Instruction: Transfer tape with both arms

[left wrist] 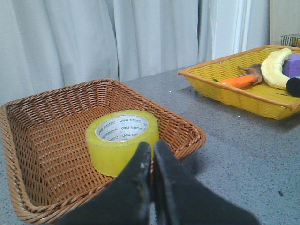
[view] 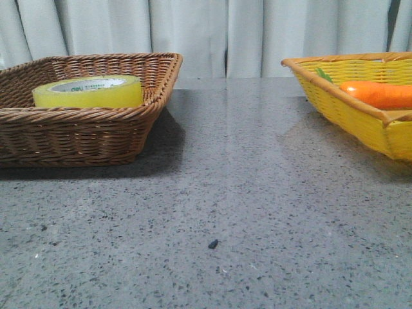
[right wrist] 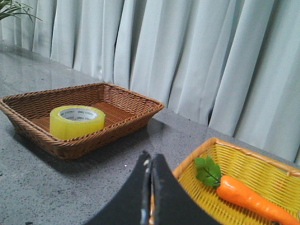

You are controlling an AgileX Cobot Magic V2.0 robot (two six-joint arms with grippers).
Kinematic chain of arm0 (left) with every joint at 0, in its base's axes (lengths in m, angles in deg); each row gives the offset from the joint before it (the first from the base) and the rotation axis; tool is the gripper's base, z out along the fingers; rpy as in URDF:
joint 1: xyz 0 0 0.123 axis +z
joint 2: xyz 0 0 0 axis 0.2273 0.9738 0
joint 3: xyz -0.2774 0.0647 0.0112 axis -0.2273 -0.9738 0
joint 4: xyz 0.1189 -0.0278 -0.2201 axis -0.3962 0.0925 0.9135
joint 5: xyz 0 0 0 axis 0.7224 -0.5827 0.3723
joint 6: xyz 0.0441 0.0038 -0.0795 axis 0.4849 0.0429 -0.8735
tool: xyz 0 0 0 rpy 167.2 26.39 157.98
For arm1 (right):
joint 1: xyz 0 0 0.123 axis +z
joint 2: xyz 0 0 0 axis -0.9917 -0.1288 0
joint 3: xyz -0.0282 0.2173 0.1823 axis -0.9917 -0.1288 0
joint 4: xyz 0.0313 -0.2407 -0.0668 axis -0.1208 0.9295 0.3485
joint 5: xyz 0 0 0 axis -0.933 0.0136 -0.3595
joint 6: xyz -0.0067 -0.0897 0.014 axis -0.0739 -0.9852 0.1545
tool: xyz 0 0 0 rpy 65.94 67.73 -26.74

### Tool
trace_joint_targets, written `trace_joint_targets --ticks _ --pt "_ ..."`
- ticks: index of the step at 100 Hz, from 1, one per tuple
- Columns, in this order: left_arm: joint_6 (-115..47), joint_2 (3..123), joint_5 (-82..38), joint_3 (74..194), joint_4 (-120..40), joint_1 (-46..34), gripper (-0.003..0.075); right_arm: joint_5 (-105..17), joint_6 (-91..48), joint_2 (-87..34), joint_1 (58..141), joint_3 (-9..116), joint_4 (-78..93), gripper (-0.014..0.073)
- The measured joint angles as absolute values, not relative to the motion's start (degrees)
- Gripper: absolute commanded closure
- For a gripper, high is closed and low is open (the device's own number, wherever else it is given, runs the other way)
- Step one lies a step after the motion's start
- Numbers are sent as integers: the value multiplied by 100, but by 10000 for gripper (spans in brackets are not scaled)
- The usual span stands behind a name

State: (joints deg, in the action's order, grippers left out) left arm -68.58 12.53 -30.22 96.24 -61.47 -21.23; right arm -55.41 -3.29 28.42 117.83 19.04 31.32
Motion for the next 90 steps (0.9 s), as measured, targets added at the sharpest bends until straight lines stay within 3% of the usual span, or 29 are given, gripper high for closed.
trace_joint_targets --ticks 26,58,90 --pt "-6858 1242 -2243 9117 -6147 -2003 741 -5538 -329 2842 11783 1904 3132 668" --pt "-6858 517 -1848 7700 -6147 -632 741 -5538 -329 2842 11783 1895 3134 668" --pt "-6858 517 -2284 7630 -6114 267 741 -5529 -329 2844 11783 1895 3144 668"
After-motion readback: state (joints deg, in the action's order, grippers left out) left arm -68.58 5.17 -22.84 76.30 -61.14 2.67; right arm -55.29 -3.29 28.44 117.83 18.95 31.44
